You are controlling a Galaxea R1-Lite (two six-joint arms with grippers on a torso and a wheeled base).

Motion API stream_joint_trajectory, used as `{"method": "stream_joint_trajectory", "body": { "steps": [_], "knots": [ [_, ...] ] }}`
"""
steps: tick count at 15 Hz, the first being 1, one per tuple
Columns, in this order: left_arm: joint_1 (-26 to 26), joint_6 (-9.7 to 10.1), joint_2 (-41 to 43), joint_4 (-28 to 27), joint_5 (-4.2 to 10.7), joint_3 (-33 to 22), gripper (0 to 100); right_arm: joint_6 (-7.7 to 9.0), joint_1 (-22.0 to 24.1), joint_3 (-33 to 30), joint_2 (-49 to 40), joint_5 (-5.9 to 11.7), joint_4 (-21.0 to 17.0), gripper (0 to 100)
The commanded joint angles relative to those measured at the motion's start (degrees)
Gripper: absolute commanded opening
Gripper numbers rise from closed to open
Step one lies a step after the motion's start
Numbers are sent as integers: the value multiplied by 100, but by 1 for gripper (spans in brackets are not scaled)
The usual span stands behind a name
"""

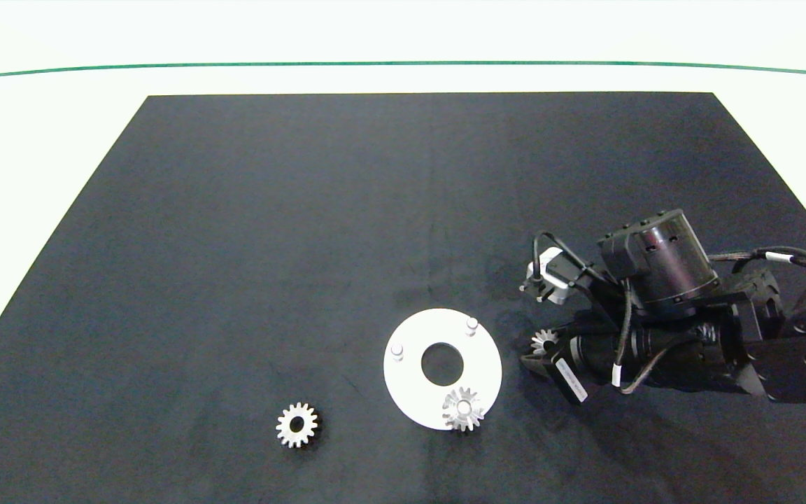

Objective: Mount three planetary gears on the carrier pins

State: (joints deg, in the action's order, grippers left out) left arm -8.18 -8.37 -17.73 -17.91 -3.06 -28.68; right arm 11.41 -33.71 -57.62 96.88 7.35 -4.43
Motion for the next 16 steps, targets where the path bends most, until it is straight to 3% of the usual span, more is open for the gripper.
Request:
{"method": "stream_joint_trajectory", "body": {
  "steps": [1,16],
  "knots": [
    [1,-15,-3,-11,-2,-6,100,10,-4,-21,6,3,3,41],
    [1,-6,-12,-20,-2,38,100,19,4,-12,15,3,-6,12]
  ]
}}
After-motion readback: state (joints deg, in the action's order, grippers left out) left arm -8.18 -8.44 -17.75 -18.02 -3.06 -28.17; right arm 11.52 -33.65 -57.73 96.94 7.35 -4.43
